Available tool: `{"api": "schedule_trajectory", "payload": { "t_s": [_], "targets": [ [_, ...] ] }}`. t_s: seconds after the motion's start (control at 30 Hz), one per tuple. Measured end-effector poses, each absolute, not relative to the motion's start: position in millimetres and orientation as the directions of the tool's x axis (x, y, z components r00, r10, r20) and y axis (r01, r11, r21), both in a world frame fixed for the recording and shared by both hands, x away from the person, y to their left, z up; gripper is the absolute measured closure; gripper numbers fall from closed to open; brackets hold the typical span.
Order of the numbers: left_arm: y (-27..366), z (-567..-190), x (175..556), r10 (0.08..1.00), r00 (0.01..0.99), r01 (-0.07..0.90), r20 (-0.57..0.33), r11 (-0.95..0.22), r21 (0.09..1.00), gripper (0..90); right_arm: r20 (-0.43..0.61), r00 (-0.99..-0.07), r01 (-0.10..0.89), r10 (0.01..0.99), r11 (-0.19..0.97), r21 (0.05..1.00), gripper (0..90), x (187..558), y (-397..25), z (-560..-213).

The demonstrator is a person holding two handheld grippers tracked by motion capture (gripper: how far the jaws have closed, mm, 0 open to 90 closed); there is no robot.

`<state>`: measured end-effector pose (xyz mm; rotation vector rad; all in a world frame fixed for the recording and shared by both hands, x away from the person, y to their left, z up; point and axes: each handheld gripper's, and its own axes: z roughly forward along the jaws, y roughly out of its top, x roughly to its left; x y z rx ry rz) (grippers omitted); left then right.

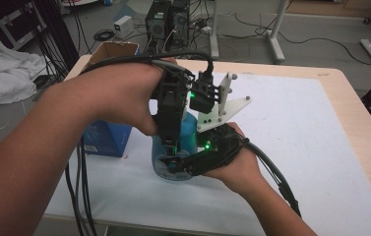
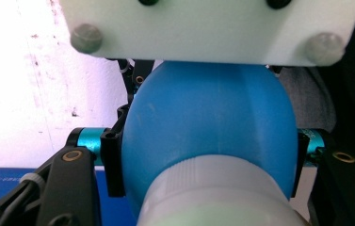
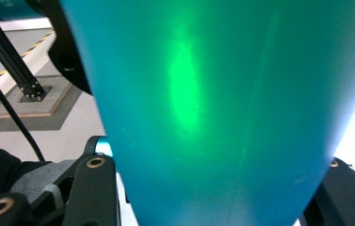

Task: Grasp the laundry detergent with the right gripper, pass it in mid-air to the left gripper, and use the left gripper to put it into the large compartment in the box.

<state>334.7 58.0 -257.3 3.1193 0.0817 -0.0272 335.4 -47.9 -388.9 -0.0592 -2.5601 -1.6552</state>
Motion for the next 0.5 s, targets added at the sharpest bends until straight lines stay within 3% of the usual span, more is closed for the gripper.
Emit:
{"api": "schedule_trajectory", "payload": {
  "t_s": [0.5],
  "targets": [
    [52.0,-251.4,328.6,0.05,0.999,0.05,-0.018,-0.999,0.008,38.6,0.073,-0.996,0.049,-0.045,0.389,0.92,43.1,331.1,-50.7,-385.2]
  ]
}}
